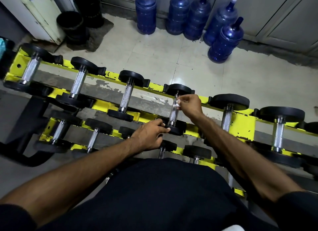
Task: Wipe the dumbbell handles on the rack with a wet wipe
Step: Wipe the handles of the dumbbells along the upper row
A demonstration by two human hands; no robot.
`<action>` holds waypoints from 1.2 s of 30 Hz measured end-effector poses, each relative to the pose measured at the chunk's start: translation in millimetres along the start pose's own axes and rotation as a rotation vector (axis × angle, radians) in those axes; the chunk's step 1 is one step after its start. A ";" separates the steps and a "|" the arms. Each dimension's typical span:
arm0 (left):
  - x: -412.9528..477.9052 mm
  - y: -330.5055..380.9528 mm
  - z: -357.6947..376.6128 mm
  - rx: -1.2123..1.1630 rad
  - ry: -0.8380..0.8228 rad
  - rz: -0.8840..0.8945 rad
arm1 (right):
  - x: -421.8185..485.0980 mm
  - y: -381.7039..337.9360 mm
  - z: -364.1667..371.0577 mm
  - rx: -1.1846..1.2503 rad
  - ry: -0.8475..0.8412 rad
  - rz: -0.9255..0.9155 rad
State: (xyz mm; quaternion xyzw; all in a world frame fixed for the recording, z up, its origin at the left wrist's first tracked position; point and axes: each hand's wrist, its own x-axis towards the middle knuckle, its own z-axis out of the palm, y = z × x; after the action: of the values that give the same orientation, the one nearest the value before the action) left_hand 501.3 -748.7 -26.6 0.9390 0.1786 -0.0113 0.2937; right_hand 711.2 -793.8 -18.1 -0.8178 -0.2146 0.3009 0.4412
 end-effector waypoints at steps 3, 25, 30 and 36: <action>0.1 -0.7 1.0 -0.002 -0.002 -0.005 | -8.7 2.3 -2.6 -0.371 -0.070 -0.224; -1.1 -1.4 1.5 -0.020 0.016 -0.006 | -1.4 2.7 13.1 -0.449 0.172 -0.103; -2.5 -1.0 2.2 -0.025 0.023 -0.001 | -7.1 11.2 -1.6 -0.294 0.205 -0.221; -2.6 -0.8 1.5 -0.021 0.012 -0.009 | -5.6 18.1 11.0 -0.481 0.085 -0.385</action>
State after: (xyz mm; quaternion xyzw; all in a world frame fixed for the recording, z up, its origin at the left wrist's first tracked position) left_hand 498.7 -749.7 -28.0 0.9351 0.1848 -0.0051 0.3023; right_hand 701.2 -800.1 -36.5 -0.8548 -0.4120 0.1180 0.2925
